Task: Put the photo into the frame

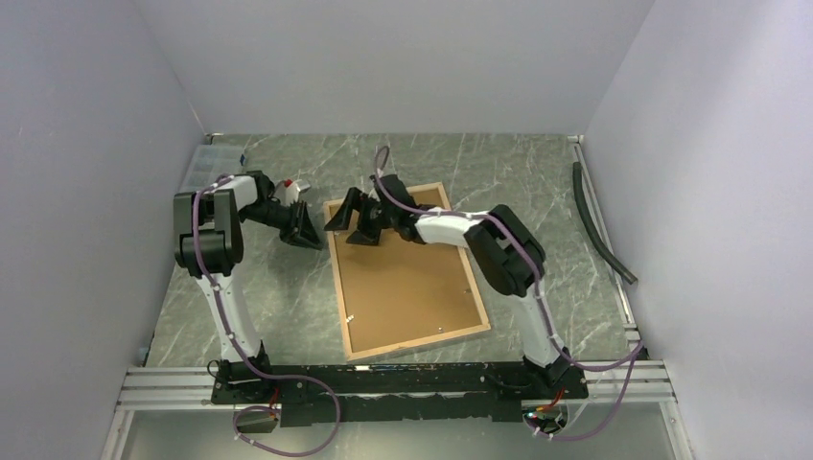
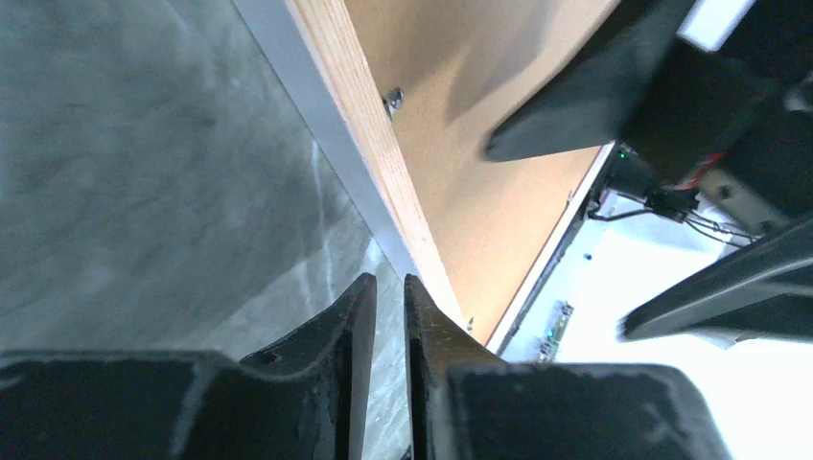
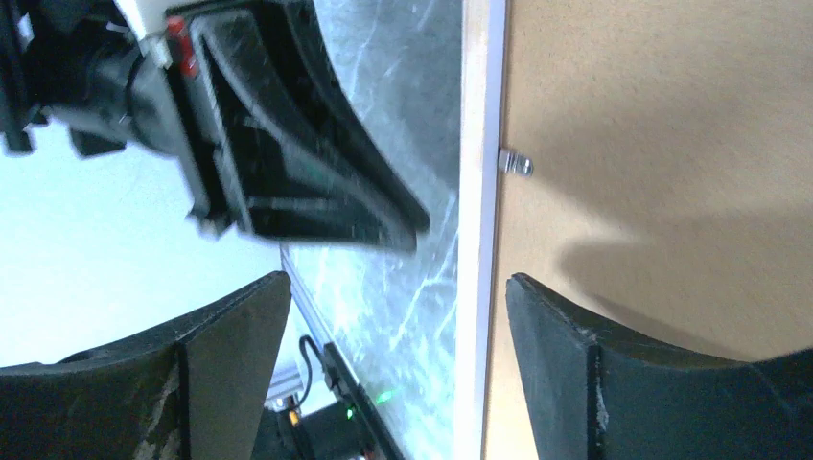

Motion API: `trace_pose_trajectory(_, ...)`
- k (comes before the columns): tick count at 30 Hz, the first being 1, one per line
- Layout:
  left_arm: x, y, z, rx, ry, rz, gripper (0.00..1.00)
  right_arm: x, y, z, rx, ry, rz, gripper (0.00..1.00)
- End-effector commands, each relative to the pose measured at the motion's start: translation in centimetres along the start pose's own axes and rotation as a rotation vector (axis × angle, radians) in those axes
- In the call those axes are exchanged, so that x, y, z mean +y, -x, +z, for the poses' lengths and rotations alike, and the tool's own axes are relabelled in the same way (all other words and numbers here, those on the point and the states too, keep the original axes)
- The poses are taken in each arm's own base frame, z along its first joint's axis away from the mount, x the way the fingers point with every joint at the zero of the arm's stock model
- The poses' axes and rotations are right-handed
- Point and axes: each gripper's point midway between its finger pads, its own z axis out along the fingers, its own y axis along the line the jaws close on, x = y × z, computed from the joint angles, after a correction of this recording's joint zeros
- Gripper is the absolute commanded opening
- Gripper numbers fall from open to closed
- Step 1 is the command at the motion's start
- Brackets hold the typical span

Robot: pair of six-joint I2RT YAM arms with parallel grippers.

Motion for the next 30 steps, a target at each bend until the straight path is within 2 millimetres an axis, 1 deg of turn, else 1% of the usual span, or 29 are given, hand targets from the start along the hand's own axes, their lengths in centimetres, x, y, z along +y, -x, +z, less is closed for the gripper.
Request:
trace_pose_trajectory(1,-1.8,0.8,-3.0,-0.037,0.021,0.114,0.25,4.3,5.9,-7.9,-0.165,0.011,-0.131,0.90)
trace_pose_trajectory(3,-1.6,0.2,-3.1,-0.019,0.041,0.141,0.27,3.0,7.8,-11.3,-0.227,-0.045,-0.132,0.94)
trace_pose_trajectory(4,-1.3,-0.3,-3.1,-0.005,0.054,0.151,0.28,1.6,9.4,-13.3,-0.280,-0.097,-0.121,0.95)
trace_pose_trajectory(5,-1.2,-0.7,-2.9,0.008,0.071,0.164,0.29,0.2,10.3,-15.2,-0.317,-0.158,-0.111,0.97)
trace_pose_trajectory(7,-0.9,-1.8,-2.5,0.035,0.101,0.182,0.28,-3.2,11.9,-19.0,-0.392,-0.303,-0.075,0.99)
trace_pose_trajectory(8,-0.8,-2.2,-2.3,0.047,0.120,0.191,0.28,-5.3,12.2,-20.9,-0.419,-0.383,-0.044,1.00)
trace_pose_trajectory(10,-0.5,-3.1,-1.7,0.079,0.159,0.207,0.26,-8.1,13.0,-23.9,-0.479,-0.458,0.002,1.00)
trace_pose_trajectory(12,-0.4,-4.0,-1.1,0.110,0.182,0.225,0.26,-10.7,13.3,-26.2,-0.523,-0.528,0.047,1.00)
trace_pose_trajectory(13,-0.4,-4.4,-0.7,0.121,0.193,0.236,0.25,-11.7,13.4,-26.8,-0.535,-0.544,0.062,1.00)
trace_pose_trajectory(15,-0.6,-5.4,0.2,0.154,0.215,0.265,0.25,-13.7,13.1,-26.9,-0.525,-0.565,0.089,1.00)
trace_pose_trajectory(17,-0.7,-6.4,1.0,0.181,0.237,0.291,0.23,-15.2,12.7,-26.0,-0.489,-0.583,0.103,1.00)
trace_pose_trajectory(18,-0.7,-7.0,1.4,0.196,0.247,0.302,0.22,-15.6,12.7,-25.5,-0.472,-0.581,0.109,1.00)
trace_pose_trajectory(20,-1.0,-7.2,1.7,0.205,0.274,0.341,0.21,-16.1,12.7,-24.1,-0.440,-0.548,0.124,1.00)
trace_pose_trajectory(23,-1.4,-7.5,2.1,0.228,0.301,0.377,0.20,-15.9,13.2,-21.9,-0.395,-0.500,0.137,1.00)
trace_pose_trajectory(26,-1.7,-7.7,2.9,0.249,0.314,0.398,0.20,-15.2,13.9,-19.7,-0.363,-0.477,0.125,1.00)
trace_pose_trajectory(30,-2.3,-7.7,4.5,0.274,0.311,0.421,0.19,-13.5,14.7,-16.2,-0.326,-0.424,0.101,0.99)
